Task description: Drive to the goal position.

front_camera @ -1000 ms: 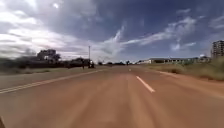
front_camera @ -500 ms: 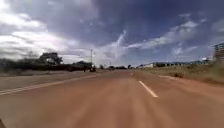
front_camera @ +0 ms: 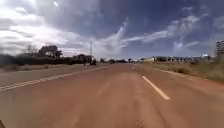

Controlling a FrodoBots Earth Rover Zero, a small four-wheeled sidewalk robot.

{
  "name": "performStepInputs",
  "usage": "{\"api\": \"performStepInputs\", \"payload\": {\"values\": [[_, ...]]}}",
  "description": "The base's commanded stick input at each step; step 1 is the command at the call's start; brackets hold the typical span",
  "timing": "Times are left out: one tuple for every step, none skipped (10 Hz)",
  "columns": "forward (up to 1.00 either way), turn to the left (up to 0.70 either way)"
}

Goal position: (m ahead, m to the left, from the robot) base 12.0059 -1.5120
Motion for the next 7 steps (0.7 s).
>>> {"api": "performStepInputs", "payload": {"values": [[1.00, 0.00], [1.00, 0.00], [1.00, 0.00], [1.00, 0.00], [1.00, 0.00], [1.00, 0.00], [1.00, 0.00]]}}
